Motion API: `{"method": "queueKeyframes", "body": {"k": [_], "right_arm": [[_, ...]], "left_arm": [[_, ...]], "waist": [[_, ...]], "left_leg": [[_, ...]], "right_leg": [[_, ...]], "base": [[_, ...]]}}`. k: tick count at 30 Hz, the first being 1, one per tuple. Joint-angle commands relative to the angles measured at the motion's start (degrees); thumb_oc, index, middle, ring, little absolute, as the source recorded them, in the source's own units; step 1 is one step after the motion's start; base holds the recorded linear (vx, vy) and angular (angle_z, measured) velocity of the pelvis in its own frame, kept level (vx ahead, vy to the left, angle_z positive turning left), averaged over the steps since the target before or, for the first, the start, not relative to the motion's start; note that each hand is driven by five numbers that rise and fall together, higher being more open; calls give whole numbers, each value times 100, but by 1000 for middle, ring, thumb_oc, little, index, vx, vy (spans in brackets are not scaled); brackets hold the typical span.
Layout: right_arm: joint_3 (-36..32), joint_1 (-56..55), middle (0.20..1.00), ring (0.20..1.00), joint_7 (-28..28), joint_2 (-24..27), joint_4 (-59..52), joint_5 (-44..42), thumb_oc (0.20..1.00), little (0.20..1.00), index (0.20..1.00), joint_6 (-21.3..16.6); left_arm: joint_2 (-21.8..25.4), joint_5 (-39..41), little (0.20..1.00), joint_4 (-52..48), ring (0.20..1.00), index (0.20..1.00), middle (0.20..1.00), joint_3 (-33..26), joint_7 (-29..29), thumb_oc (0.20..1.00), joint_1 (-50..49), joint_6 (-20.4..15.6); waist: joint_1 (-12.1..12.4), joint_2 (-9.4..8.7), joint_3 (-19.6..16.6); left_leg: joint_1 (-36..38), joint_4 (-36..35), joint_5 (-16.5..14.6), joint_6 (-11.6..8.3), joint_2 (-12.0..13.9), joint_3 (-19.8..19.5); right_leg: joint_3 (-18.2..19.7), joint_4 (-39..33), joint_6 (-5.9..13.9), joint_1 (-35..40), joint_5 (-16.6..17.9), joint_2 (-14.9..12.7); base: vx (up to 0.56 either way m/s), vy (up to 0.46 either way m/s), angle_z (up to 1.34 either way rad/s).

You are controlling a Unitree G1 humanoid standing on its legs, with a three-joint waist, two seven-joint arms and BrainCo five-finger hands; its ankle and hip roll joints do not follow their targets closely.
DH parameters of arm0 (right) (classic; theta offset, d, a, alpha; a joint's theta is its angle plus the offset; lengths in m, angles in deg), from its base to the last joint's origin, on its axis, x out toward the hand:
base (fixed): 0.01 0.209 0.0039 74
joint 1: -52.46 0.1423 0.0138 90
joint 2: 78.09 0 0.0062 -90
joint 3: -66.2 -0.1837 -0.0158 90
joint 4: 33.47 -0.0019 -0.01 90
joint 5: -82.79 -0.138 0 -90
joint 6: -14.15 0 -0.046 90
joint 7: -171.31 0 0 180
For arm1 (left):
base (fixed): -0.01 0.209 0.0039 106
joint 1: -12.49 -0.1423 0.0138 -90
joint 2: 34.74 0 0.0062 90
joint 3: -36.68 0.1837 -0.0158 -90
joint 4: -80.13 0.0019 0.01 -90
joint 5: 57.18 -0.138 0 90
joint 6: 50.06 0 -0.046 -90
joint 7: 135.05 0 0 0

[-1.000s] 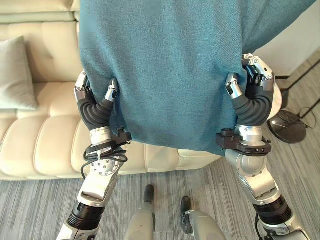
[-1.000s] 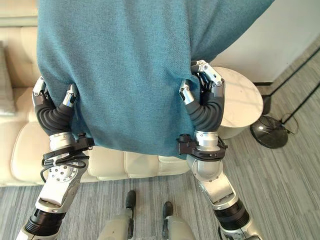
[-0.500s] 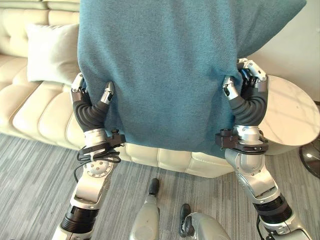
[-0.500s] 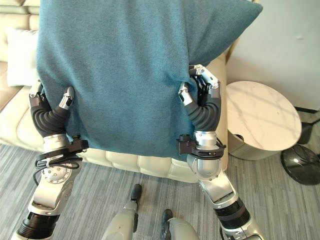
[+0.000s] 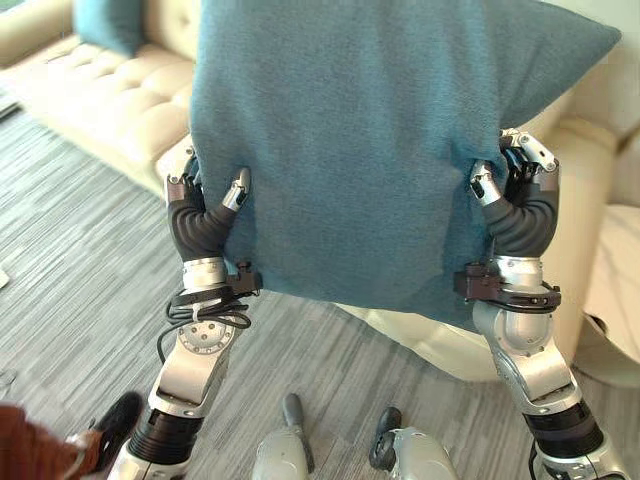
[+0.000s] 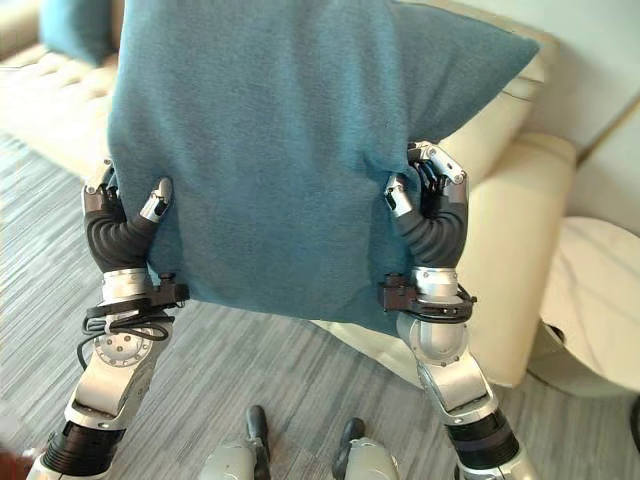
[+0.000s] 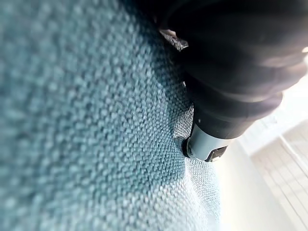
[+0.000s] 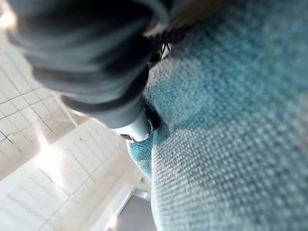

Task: Pick up all the scattered cushions and arrange them neatly on the sofa.

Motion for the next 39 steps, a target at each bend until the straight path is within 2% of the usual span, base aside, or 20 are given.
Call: {"method": "queueKeyframes", "body": {"k": [1, 3, 6, 13, 14, 17, 19, 20, 21, 22, 23, 24, 26, 28, 29, 31, 32, 36, 38, 39], "right_arm": [[205, 144, 200, 200, -311, -93, -485, 65, 200, 200, 200, -571], [220, 61, 200, 200, -372, -114, -514, 72, 200, 200, 200, -574], [231, 15, 200, 200, -447, -207, -471, 91, 200, 200, 200, -531], [292, 138, 200, 200, -538, -413, -404, 162, 200, 200, 200, -446], [276, 146, 200, 200, -540, -435, -397, 217, 200, 200, 200, -432], [244, 136, 200, 200, -555, -487, -378, 248, 200, 200, 200, -408], [157, 9, 200, 200, -543, -523, -371, 307, 200, 200, 200, -386], [152, 8, 200, 200, -544, -520, -373, 306, 200, 200, 200, -385], [50, -119, 200, 200, -547, -472, -394, 337, 200, 200, 200, -379], [-4, -152, 200, 200, -564, -432, -408, 371, 200, 200, 200, -367], [-7, -150, 200, 200, -564, -429, -412, 371, 200, 200, 200, -366], [-54, -123, 200, 200, -572, -414, -420, 410, 200, 200, 200, -386], [-50, -84, 200, 200, -569, -427, -416, 402, 200, 200, 200, -405], [-44, -1, 200, 200, -583, -482, -430, 349, 200, 200, 200, -479], [-45, 3, 200, 200, -584, -484, -429, 349, 200, 200, 200, -480], [-28, 56, 200, 200, -580, -491, -417, 321, 200, 200, 200, -548], [-12, 66, 200, 200, -600, -503, -421, 297, 200, 200, 200, -554], [39, 76, 200, 200, -685, -509, -450, 205, 200, 200, 200, -614], [44, 52, 200, 200, -721, -512, -456, 191, 200, 200, 200, -633], [85, -25, 200, 200, -797, -469, -432, 92, 200, 200, 200, -637]], "left_arm": [[225, -383, 200, -523, 200, 200, 200, 65, -306, 200, 118, -509], [245, -410, 200, -511, 200, 200, 200, 23, -335, 200, 10, -494], [316, -491, 200, -503, 200, 200, 200, 30, -429, 200, -66, -489], [463, -601, 200, -431, 200, 200, 200, -25, -443, 200, -51, -495], [462, -614, 200, -411, 200, 200, 200, -34, -441, 200, -48, -507], [481, -625, 200, -375, 200, 200, 200, -15, -432, 200, 6, -516], [502, -613, 200, -257, 200, 200, 200, 112, -432, 200, 194, -504], [499, -613, 200, -250, 200, 200, 200, 118, -430, 200, 202, -507], [474, -560, 200, -174, 200, 200, 200, 206, -499, 200, 281, -509], [453, -530, 200, -154, 200, 200, 200, 230, -558, 200, 280, -502], [450, -529, 200, -154, 200, 200, 200, 229, -561, 200, 284, -502], [427, -550, 200, -106, 200, 200, 200, 235, -596, 200, 266, -483], [424, -575, 200, -101, 200, 200, 200, 225, -604, 200, 277, -477], [384, -660, 200, -55, 200, 200, 200, 178, -594, 200, 361, -468], [385, -663, 200, -49, 200, 200, 200, 178, -591, 200, 368, -470], [334, -768, 200, 18, 200, 200, 200, 174, -548, 200, 449, -468], [345, -793, 200, 18, 200, 200, 200, 157, -546, 200, 461, -464], [393, -905, 200, -81, 200, 200, 200, 79, -557, 200, 368, -463], [381, -934, 200, -107, 200, 200, 200, 83, -561, 200, 317, -447], [302, -885, 200, -122, 200, 200, 200, 89, -591, 200, 184, -452]], "waist": [[-174, -36, -702], [-155, -25, -815], [-109, -144, -894], [24, -463, -811], [45, -507, -772], [71, -558, -771], [-43, -539, -716], [-38, -539, -718], [-185, -433, -695], [-224, -389, -677], [-221, -384, -682], [-272, -361, -613], [-294, -370, -579], [-400, -441, -477], [-405, -432, -469], [-425, -520, -428], [-400, -513, -464], [-323, -659, -610], [-354, -667, -650], [-462, -568, -761]], "left_leg": [[309, -90, 231, -637, 955, 182], [455, -417, 205, -603, 785, 121], [526, -646, 181, -518, 501, 81], [466, -553, -136, -212, 0, -42], [376, -504, -75, -133, -85, 30], [320, -489, -131, -47, -226, -45], [363, -642, -139, 78, -426, -365], [367, -658, -133, 79, -429, -363], [402, -733, -170, 132, -501, -606], [449, -753, -185, 151, -532, -686], [431, -761, -157, 151, -527, -683], [537, -766, -200, 174, -601, -739], [596, -766, -241, 173, -634, -752], [880, -753, -431, 146, -753, -762], [886, -751, -440, 145, -743, -768], [1108, -688, -643, 74, -782, -621], [1209, -649, -795, 44, -741, -606], [1578, -449, -1222, -6, -744, -197], [1706, -422, -1309, -18, -752, -150], [1956, -231, -1577, -104, -625, -106]], "right_leg": [[-121, -988, 512, 303, -186, 77], [-130, -1011, 585, 285, -86, -3], [-90, -1052, 719, 240, 85, -155], [131, -1039, 978, 134, 421, -526], [58, -1028, 951, 73, 542, -616], [161, -896, 977, 38, 501, -703], [833, -362, 890, -163, 424, -582], [841, -329, 890, -182, 404, -588], [1454, -198, 781, -412, 155, -158], [1598, -169, 730, -533, 85, 18], [1598, -179, 719, -551, 111, 25], [1550, -277, 684, -856, 200, 197], [1467, -363, 697, -977, 266, 251], [1132, -867, 842, -1316, 561, 369], [1120, -904, 846, -1288, 578, 381], [529, -1380, 972, -1438, 783, 346], [373, -1491, 1034, -1408, 750, 349], [-567, -1522, 982, -1108, 860, 77], [-574, -1501, 945, -1046, 908, 61], [-459, -1340, 919, -970, 868, 84]], "base": [[42, 264, 98], [32, 253, 66], [24, 234, 36], [-10, 198, 9], [-76, 193, -5], [-20, 171, 1], [45, 165, 18], [96, 182, 76], [123, 173, 85], [111, 171, 89], [140, 113, 70], [91, 65, 62], [182, 52, 36], [260, 33, 49], [233, 11, 86], [323, -33, 21], [349, -87, -77], [307, -87, -63], [367, -41, -10], [614, -86, 7]]}}
